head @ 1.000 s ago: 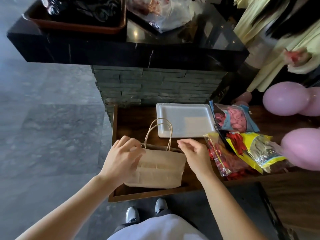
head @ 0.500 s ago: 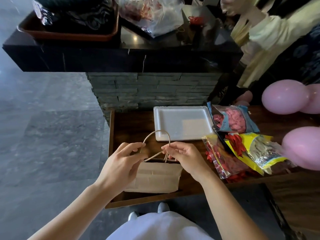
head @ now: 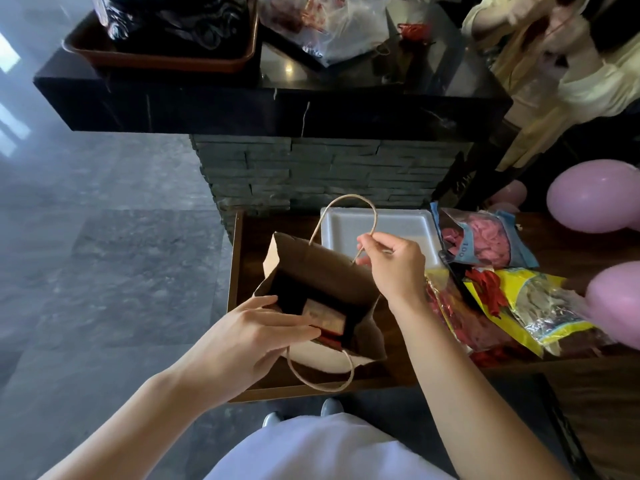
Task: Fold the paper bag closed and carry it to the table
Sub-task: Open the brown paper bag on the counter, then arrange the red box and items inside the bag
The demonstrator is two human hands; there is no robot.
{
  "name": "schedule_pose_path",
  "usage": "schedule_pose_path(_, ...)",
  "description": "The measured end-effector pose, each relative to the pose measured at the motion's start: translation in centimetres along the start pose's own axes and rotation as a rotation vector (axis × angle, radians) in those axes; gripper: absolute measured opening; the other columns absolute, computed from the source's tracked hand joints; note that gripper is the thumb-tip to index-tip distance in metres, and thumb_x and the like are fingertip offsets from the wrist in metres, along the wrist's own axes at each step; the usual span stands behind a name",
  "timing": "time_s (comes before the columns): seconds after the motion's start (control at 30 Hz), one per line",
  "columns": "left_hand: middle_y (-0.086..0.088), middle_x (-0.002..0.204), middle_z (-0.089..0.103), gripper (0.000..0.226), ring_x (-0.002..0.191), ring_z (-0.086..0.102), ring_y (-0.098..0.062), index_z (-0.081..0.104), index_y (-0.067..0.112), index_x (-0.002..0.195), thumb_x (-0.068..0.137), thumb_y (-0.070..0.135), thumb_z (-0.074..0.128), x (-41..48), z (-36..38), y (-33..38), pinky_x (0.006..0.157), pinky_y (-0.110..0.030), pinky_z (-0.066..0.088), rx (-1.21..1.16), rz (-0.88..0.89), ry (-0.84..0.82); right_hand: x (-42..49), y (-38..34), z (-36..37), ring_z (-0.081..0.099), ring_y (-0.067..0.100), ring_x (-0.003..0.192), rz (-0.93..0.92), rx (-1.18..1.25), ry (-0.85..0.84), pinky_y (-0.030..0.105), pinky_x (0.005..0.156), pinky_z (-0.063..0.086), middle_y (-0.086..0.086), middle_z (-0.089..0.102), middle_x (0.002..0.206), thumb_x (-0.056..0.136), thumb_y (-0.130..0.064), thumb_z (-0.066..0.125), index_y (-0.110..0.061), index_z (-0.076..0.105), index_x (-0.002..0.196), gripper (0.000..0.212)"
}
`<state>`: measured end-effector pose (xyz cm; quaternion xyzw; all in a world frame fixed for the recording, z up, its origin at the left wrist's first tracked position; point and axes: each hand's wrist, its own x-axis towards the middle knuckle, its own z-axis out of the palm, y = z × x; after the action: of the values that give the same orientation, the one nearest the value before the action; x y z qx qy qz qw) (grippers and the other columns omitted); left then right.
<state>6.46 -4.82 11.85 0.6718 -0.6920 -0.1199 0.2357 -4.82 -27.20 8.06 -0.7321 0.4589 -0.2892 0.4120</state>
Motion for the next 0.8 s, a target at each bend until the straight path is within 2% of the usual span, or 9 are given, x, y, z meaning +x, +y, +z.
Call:
schedule_pose_path(0.07, 0.016, 0.112, 0.073, 0.042, 0.103, 0.067, -0.004, 0.072, 0.026, 0.116, 0.081, 0.003, 0.073, 0.0, -0.4, -0.1, 0.106, -0.036, 0.044, -0.006, 0.015, -0.061, 0.5, -0.4, 0.3, 0.063, -0.002, 0.058, -0.057, -0.076, 0.031, 0.003, 0.059, 0.043, -0.006, 0.073, 0.064, 0.091, -0.031, 0.064, -0.017, 0.079, 0.087, 0.021)
schedule_pose_path(0.13, 0.019, 0.108, 0.073, 0.036, 0.097, 0.068, -0.001, 0.071, 0.028, 0.115, 0.085, 0.009, 0.069, 0.3, -0.6, 0.0, 0.109, -0.026, 0.038, -0.082, 0.029, -0.118, 0.9, -0.9, 0.5, 0.065, -0.001, 0.064, -0.108, -0.126, 0.061, -0.001, 0.058, 0.038, -0.002, 0.076, 0.070, 0.092, -0.030, 0.063, -0.014, 0.080, 0.093, 0.023)
schedule_pose_path(0.2, 0.021, 0.105, 0.073, 0.033, 0.092, 0.067, 0.002, 0.070, 0.034, 0.115, 0.089, 0.014, 0.065, 0.5, -0.6, 0.2, 0.102, -0.020, 0.043, -0.155, -0.011, -0.192, 1.1, -1.4, 0.6, 0.070, 0.010, 0.073, -0.181, -0.136, 0.070, 0.006, 0.063, 0.046, 0.005, 0.079, 0.080, 0.092, -0.026, 0.065, -0.009, 0.080, 0.096, 0.023)
schedule_pose_path(0.27, 0.023, 0.101, 0.070, 0.035, 0.088, 0.064, 0.006, 0.064, 0.044, 0.116, 0.093, 0.019, 0.059, 0.4, -0.3, 0.3, 0.081, -0.016, 0.052, -0.156, -0.078, -0.294, 0.8, -1.8, 1.0, 0.072, 0.019, 0.081, -0.252, -0.150, 0.039, 0.022, 0.071, 0.054, 0.009, 0.079, 0.087, 0.092, -0.023, 0.066, -0.006, 0.079, 0.098, 0.023)
schedule_pose_path(0.33, 0.025, 0.101, 0.066, 0.041, 0.082, 0.062, 0.005, 0.061, 0.051, 0.115, 0.094, 0.017, 0.054, 0.2, 0.3, 0.2, 0.067, -0.013, 0.052, -0.129, -0.132, -0.392, 0.2, -1.8, 1.3, 0.071, 0.023, 0.085, -0.301, -0.205, 0.014, 0.028, 0.074, 0.054, 0.010, 0.078, 0.090, 0.091, -0.024, 0.067, -0.006, 0.078, 0.101, 0.023)
schedule_pose_path(0.43, 0.023, 0.107, 0.067, 0.058, 0.092, 0.064, 0.003, 0.064, 0.045, 0.113, 0.086, -0.002, 0.046, 0.9, 1.1, 0.1, 0.077, -0.018, 0.056, -0.189, -0.273, -0.460, -1.1, -1.5, 1.2, 0.063, 0.017, 0.082, -0.342, -0.320, 0.063, 0.024, 0.070, 0.050, 0.004, 0.072, 0.088, 0.089, -0.031, 0.068, -0.011, 0.076, 0.099, 0.024)
schedule_pose_path(0.57, 0.019, 0.122, 0.059, 0.068, 0.112, 0.056, 0.001, 0.057, 0.042, 0.123, 0.077, -0.008, 0.046, 2.7, 1.0, -0.1, 0.089, -0.021, 0.054, -0.368, -0.352, -0.597, -3.9, -1.8, 0.7, 0.056, 0.005, 0.058, -0.325, -0.219, 0.099, 0.010, 0.055, 0.047, -0.005, 0.058, 0.070, 0.084, -0.029, 0.075, -0.016, 0.052, 0.082, 0.026)
schedule_pose_path(0.7, 0.035, 0.136, 0.041, 0.074, 0.124, 0.038, 0.014, 0.034, 0.048, 0.140, 0.076, 0.050, 0.071, 3.8, -0.3, -1.0, 0.101, -0.010, 0.032, -0.449, -0.282, -0.900, -6.0, -1.2, 0.3, 0.064, 0.004, 0.058, -0.323, -0.143, 0.009, 0.011, 0.054, 0.051, -0.005, 0.063, 0.064, 0.087, -0.026, 0.071, -0.020, 0.046, 0.072, 0.030)
schedule_pose_path(0.8, 0.022, 0.135, 0.054, 0.068, 0.125, 0.047, 0.003, 0.051, 0.037, 0.134, 0.075, 0.070, 0.057, 4.6, -0.1, -1.1, 0.104, -0.018, 0.034, -0.667, -0.425, -0.777, -6.0, -0.4, 0.2, 0.062, 0.006, 0.060, -0.227, -0.288, -0.370, 0.020, 0.056, 0.053, -0.005, 0.064, 0.067, 0.091, -0.029, 0.064, -0.020, 0.053, 0.073, 0.022)
